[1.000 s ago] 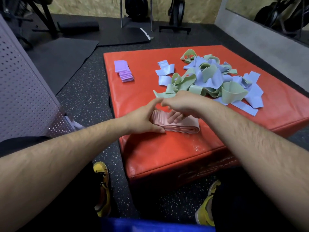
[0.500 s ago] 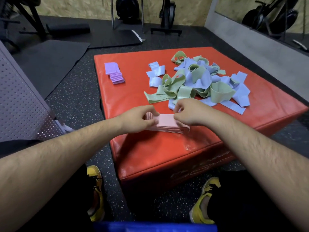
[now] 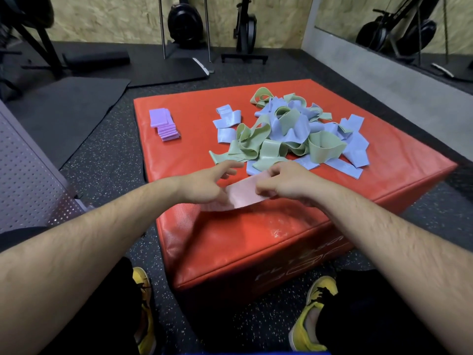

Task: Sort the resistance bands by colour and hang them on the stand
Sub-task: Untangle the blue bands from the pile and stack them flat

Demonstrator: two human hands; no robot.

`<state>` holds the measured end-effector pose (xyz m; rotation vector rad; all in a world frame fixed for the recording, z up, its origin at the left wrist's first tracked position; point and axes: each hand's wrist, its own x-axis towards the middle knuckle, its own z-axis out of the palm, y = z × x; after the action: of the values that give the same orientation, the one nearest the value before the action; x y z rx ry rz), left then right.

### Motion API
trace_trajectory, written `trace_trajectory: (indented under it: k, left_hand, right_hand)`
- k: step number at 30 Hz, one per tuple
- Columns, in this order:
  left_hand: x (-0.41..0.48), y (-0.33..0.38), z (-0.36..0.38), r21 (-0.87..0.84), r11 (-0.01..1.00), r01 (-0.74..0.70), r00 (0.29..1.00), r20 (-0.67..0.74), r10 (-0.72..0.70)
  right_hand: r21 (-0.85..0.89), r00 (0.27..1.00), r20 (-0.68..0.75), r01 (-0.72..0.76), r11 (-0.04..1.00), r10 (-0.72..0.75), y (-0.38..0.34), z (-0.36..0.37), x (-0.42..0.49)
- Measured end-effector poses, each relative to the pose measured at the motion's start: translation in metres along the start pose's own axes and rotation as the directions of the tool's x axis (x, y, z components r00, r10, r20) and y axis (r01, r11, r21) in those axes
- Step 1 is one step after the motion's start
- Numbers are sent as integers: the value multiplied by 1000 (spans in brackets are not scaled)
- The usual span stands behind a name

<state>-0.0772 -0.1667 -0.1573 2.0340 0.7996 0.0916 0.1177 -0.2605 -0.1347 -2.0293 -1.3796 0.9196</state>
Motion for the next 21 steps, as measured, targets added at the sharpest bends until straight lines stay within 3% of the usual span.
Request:
trace_trajectory:
  k: [2,8,11,15,18,21]
  left_hand:
    - [0,7,2,-94,995,-30,999,33,33]
    - [-2,14,-16,-288,949,-124,986,-145,84]
    - [-3,18,-23,-428,888,-168,966,-252,62]
    - [2,23,-36,-636,728,-255,916,-400,-29]
    - [6,25,-53,-687,677,-266,865,-480,-147]
    - [12,20,-67,-708,665,-237,836,-497,-232]
  right_hand:
    - [35,996,-5,93,995,-93,-6,-3,1]
    - [104,966,-124,242,965,-229,-30,-19,8]
    - [350,947,-225,298,888,-229,-39,-16,23]
    - [606,972,-120,233,761,-202,-56,1,37]
    - [629,973,-10,185,755,-230,-67,16,44]
    - [633,974,3,175,754,-228,-78,26,57]
